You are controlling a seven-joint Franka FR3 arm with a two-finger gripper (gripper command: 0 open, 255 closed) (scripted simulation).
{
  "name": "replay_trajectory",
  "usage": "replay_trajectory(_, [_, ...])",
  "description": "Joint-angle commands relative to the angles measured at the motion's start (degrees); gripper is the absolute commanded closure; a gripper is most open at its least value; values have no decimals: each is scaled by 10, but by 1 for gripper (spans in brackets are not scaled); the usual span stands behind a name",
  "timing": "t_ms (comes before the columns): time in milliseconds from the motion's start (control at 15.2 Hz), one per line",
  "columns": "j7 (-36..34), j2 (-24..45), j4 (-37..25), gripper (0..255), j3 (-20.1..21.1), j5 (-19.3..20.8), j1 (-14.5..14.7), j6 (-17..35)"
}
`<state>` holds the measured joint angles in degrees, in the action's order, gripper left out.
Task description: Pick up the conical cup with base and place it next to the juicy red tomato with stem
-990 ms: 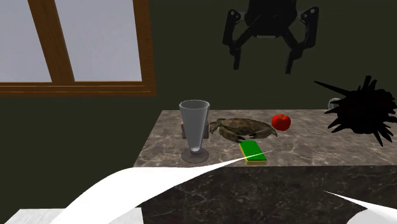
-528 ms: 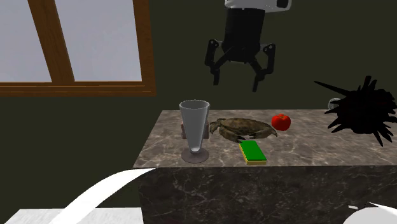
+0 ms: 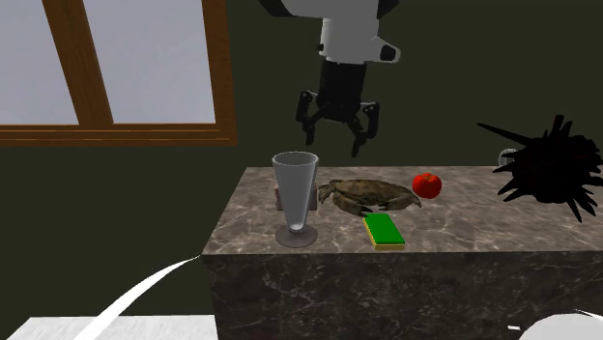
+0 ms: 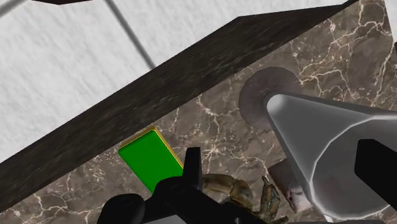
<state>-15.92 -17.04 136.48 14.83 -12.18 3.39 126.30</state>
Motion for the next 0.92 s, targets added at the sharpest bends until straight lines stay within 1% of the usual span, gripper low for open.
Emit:
replay_trajectory(0, [-15, 42, -18, 0, 10, 1, 0, 34])
replay_trajectory(330, [-56, 141, -73, 0, 29, 17, 4, 98])
replay_trajectory(858, [-65, 187, -62, 0, 34, 30, 8, 155])
